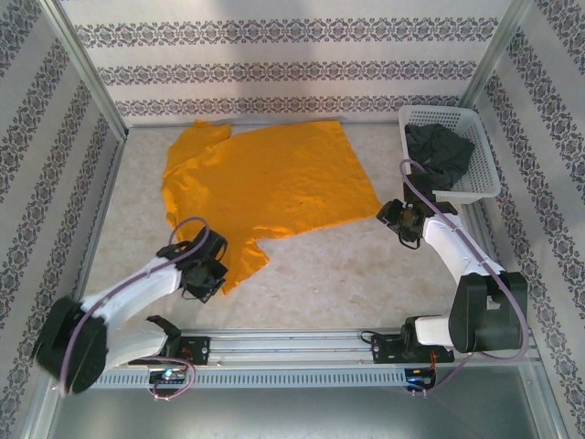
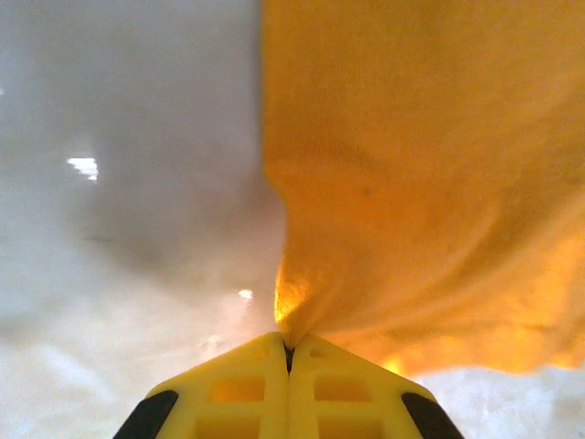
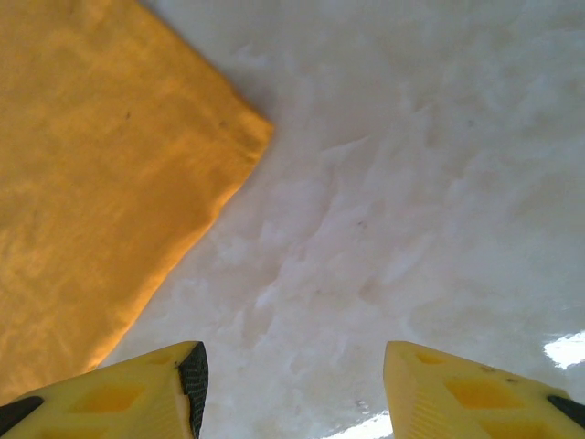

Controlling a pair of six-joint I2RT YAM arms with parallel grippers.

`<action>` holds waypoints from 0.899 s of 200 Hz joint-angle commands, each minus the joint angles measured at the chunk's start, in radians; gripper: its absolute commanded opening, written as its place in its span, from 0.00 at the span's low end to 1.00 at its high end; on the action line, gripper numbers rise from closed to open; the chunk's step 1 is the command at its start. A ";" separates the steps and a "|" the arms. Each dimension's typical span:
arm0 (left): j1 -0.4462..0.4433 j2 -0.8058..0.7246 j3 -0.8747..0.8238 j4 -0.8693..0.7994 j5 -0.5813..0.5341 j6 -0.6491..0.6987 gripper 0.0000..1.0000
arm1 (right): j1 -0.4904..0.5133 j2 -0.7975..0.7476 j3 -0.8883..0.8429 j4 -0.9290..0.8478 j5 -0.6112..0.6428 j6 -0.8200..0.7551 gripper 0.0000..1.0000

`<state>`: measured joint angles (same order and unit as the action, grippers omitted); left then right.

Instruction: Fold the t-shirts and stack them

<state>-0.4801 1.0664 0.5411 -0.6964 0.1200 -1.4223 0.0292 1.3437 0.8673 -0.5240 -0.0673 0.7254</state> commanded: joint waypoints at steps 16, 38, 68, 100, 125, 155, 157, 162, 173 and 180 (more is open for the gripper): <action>0.062 -0.308 -0.125 -0.202 -0.081 -0.019 0.00 | -0.003 0.133 0.055 0.045 -0.003 0.006 0.49; 0.070 -0.387 -0.141 -0.256 -0.095 -0.057 0.00 | 0.006 0.232 0.109 0.058 -0.011 -0.017 0.46; 0.074 -0.385 -0.132 -0.252 -0.100 -0.057 0.00 | 0.027 0.359 0.197 0.063 -0.010 -0.079 0.41; 0.075 -0.375 -0.104 -0.251 -0.114 -0.044 0.00 | 0.046 0.409 0.233 -0.002 -0.008 -0.079 0.37; 0.075 -0.367 -0.104 -0.242 -0.110 -0.040 0.00 | 0.061 0.359 0.186 -0.009 0.012 -0.052 0.38; 0.074 -0.361 -0.103 -0.234 -0.111 -0.039 0.00 | 0.070 0.375 0.171 -0.009 0.008 -0.056 0.39; 0.075 -0.361 -0.102 -0.233 -0.112 -0.039 0.00 | 0.070 0.377 0.171 -0.010 0.008 -0.056 0.39; 0.075 -0.358 -0.101 -0.231 -0.112 -0.037 0.00 | 0.072 0.384 0.175 -0.015 0.008 -0.058 0.38; 0.075 -0.350 -0.098 -0.230 -0.112 -0.033 0.00 | 0.077 0.398 0.186 -0.023 0.006 -0.060 0.37; 0.075 -0.344 -0.094 -0.228 -0.111 -0.029 0.00 | 0.083 0.406 0.195 -0.032 0.007 -0.060 0.37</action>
<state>-0.4168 0.7071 0.4126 -0.8913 0.0319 -1.4597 0.0952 1.7267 1.0485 -0.5121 -0.0750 0.6735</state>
